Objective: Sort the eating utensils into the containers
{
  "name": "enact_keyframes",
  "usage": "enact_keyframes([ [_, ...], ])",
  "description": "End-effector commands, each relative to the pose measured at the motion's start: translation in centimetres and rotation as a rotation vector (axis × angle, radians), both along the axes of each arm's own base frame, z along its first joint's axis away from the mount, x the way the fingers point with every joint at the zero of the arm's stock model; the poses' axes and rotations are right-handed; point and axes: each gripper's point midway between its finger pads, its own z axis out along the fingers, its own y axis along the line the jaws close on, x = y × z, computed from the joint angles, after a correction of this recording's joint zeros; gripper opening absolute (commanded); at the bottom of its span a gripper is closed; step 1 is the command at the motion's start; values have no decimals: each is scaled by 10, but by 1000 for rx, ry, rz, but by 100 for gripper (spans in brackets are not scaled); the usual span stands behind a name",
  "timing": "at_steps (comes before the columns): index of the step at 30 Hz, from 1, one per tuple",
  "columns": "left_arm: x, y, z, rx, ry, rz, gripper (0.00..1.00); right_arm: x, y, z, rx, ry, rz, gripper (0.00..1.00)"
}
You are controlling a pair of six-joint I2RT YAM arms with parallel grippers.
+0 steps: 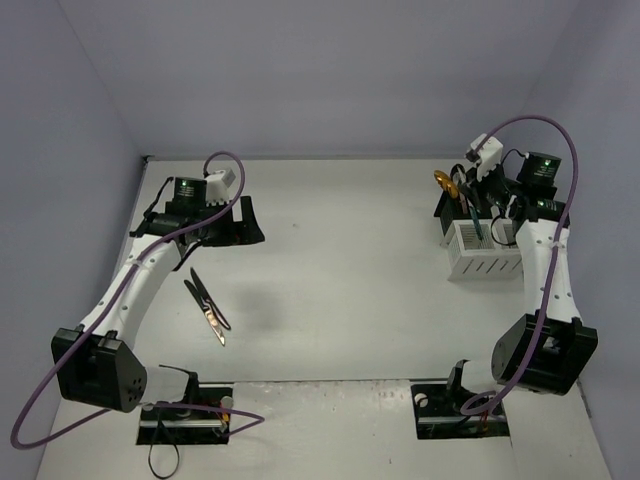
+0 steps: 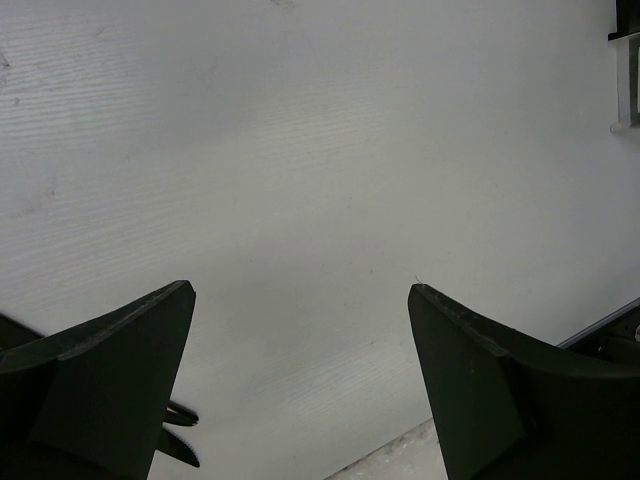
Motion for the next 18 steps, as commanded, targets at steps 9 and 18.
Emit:
enact_keyframes([
  [9, -7, 63, -4, 128, -7, 339, 86, -2, -2, -9, -34, -65, 62, 41],
  [18, -66, 137, -77, 225, 268, 612, 61, -13, 8, 49, 52, -138, 29, 53],
])
